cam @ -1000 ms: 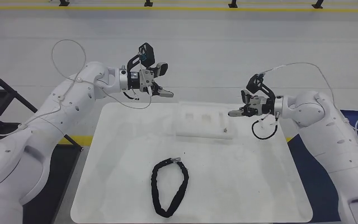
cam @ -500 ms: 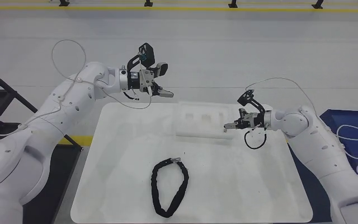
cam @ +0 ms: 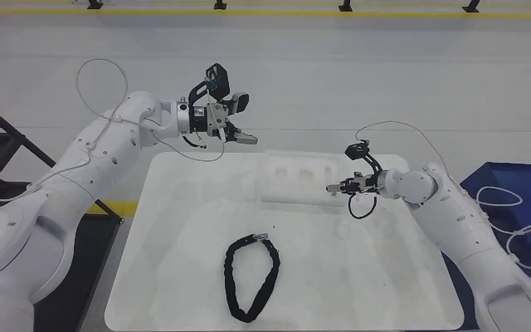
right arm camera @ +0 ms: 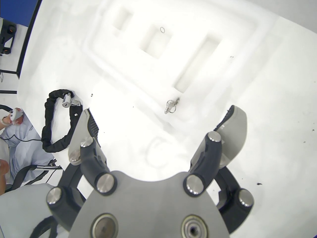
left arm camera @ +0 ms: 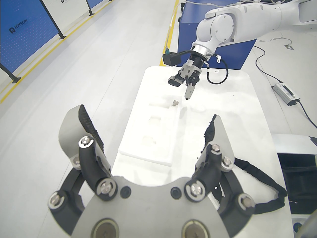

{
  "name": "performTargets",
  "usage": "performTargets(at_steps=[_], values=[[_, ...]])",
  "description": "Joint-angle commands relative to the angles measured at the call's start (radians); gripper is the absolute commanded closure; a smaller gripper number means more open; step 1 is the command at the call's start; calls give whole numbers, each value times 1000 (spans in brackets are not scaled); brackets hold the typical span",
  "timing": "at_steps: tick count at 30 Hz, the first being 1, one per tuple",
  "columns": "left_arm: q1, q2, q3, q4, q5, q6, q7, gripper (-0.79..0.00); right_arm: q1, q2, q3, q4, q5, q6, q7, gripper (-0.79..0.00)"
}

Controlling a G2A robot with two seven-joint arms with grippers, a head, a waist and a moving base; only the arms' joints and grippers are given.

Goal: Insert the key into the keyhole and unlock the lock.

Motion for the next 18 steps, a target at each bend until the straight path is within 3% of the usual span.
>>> performTargets(at_steps=[1, 11, 18], values=[[0, 0, 0, 0, 0, 0, 0, -785, 7, -8, -12, 1, -8, 31, 10, -785], [0, 0, 0, 0, 0, 0, 0, -785, 25, -55, -69, 6, -54, 191, 18, -785], [0, 0, 0, 0, 0, 0, 0, -785, 30, -65, -75, 10, -58, 202, 20, -785]])
